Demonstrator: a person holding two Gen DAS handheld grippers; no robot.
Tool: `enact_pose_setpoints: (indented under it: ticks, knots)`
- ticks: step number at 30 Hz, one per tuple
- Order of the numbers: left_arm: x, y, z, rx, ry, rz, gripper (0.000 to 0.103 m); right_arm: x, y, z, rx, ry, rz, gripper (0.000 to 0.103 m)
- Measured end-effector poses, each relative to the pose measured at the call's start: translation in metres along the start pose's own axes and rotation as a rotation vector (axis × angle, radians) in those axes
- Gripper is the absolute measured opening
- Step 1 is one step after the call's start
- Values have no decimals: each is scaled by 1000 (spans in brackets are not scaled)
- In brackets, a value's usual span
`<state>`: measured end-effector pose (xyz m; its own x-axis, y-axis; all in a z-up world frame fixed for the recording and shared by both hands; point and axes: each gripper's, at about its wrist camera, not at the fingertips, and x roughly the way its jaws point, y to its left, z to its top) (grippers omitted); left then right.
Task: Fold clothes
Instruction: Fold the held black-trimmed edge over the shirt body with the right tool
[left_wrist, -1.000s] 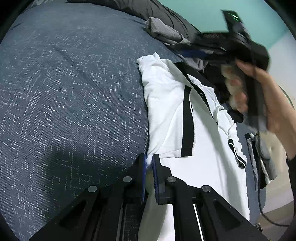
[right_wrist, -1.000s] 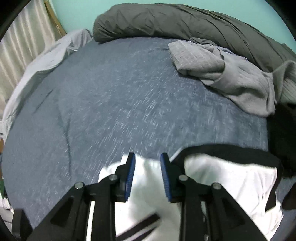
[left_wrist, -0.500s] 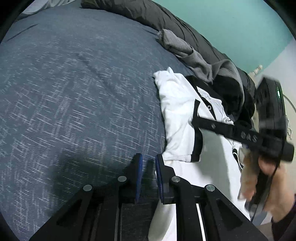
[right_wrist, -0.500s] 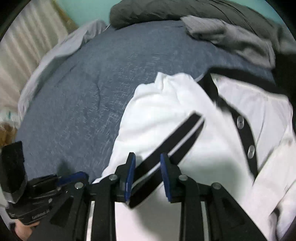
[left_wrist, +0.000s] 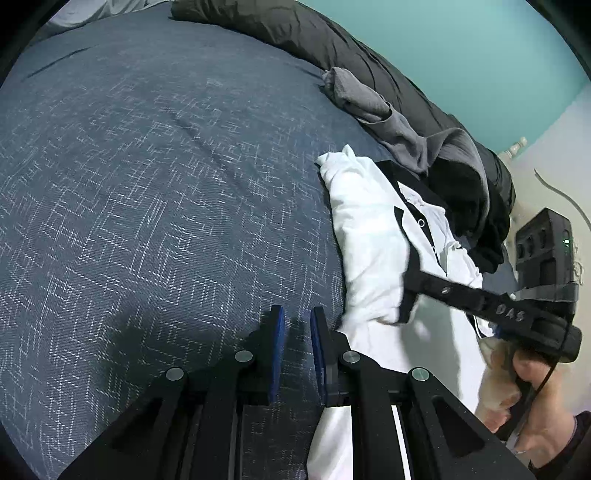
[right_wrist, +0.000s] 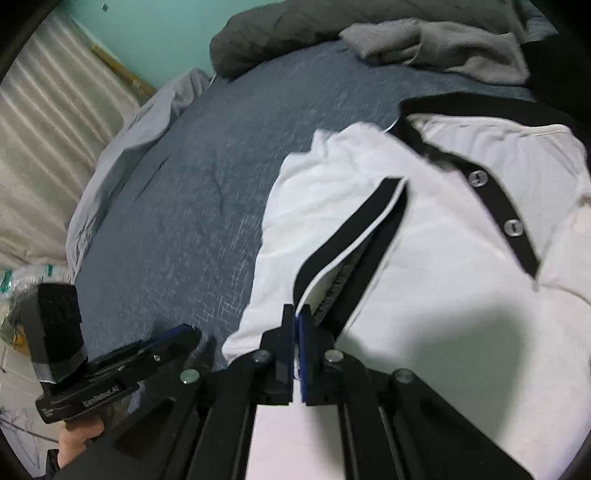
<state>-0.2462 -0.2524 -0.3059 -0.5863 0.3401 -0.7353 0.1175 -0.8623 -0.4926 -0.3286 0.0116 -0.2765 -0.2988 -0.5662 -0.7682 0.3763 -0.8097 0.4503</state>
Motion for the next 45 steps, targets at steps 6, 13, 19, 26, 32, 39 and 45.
enact_pose_setpoints:
  ticks: [6,13,19,26,32,39,45]
  knots:
    - [11,-13,-5,63,55,-29,15,1,-12,-4,14,10,-27,1]
    - [18,-31,-9,145,97,-76,16,7,-12,-5,27,5,-9,1]
    - [16,-32,-8,147,93,-92,16,2,-19,-5,53,-7,8,1]
    - [16,-36,-10,165,106,-102,16,3,-16,-3,55,-10,13,1]
    - [19,-40,-10,187,102,-87,15,7,-12,-3,51,-9,19,1]
    - [19,-41,-5,224,72,-38,2,11,-8,-7,54,-1,32,1]
    - [5,-34,6,240,19,28,2,17,1,-6,46,-4,29,1]
